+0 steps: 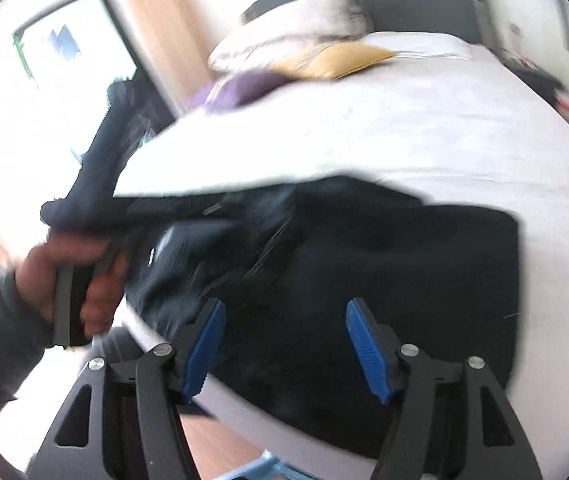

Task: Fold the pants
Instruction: 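Grasp the jeans edge with the left gripper while the right gripper holds the leg end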

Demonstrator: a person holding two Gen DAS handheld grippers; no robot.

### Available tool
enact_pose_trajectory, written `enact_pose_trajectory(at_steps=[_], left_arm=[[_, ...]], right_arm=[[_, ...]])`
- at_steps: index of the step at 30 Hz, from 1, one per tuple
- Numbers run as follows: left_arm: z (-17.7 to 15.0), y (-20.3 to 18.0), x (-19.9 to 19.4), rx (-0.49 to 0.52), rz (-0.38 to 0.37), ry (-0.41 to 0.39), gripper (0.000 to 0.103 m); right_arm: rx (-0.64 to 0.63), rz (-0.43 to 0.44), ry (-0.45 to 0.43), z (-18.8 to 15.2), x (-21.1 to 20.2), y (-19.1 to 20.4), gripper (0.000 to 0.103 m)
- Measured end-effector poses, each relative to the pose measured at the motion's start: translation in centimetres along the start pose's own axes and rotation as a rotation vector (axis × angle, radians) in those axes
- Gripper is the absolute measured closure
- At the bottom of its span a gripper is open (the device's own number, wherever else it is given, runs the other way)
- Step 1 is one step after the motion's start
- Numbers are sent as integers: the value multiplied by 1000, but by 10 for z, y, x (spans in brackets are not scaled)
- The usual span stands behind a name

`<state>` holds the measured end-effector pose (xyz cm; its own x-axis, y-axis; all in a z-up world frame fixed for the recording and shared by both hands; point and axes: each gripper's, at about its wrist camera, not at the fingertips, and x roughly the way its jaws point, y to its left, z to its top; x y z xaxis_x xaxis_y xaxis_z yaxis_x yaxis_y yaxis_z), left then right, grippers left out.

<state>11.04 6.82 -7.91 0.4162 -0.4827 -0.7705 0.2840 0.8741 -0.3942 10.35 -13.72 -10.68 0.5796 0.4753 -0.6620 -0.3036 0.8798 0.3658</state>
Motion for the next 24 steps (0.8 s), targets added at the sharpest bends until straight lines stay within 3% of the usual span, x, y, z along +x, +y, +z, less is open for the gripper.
enact_pose_trajectory(at_steps=[3, 5, 7, 9, 10, 11, 12, 13, 15, 16, 17, 20, 21, 23, 24], left_arm=[[13, -36, -5, 53, -117, -43, 88], [10, -64, 12, 93, -212, -13, 88], [-4, -81, 42, 123, -222, 51, 88], [-22, -80, 66, 113, -194, 120, 88], [-38, -73, 80, 96, -167, 164, 88], [-49, -69, 86, 88, -154, 175, 88], [-58, -63, 84, 80, -172, 154, 88], [-66, -56, 77, 65, -198, 123, 88], [-69, -47, 69, 25, -208, 109, 88], [-70, -43, 64, -5, -207, 99, 88], [-70, -41, 57, -19, -200, 80, 88], [-77, -45, 39, -5, -222, 27, 88], [-81, -43, 39, -8, -217, 35, 88], [-96, -39, 52, -28, -191, 76, 88], [-100, -35, 56, -63, -215, 56, 88]], right_arm=[[190, 78, -41, 25, -12, -52, 36], [284, 189, -17, 41, 1, -80, 36], [353, 253, -6, 43, 18, -105, 36], [405, 205, 45, 36, 46, -127, 36], [425, 151, 59, 29, 56, -140, 46], [467, 156, 52, 21, 61, -157, 58], [522, 183, 35, 15, 60, -174, 80], [555, 189, 30, 13, 57, -184, 86], [563, 162, 9, 6, 40, -182, 81], [548, 151, 1, 3, 28, -172, 68], [526, 198, -28, 3, 10, -155, 54], [471, 388, -57, -14, -13, -123, 41], [456, 419, -47, -22, -15, -113, 40], [457, 461, 2, -49, -6, -98, 25], [468, 431, 36, -62, 3, -101, 25]])
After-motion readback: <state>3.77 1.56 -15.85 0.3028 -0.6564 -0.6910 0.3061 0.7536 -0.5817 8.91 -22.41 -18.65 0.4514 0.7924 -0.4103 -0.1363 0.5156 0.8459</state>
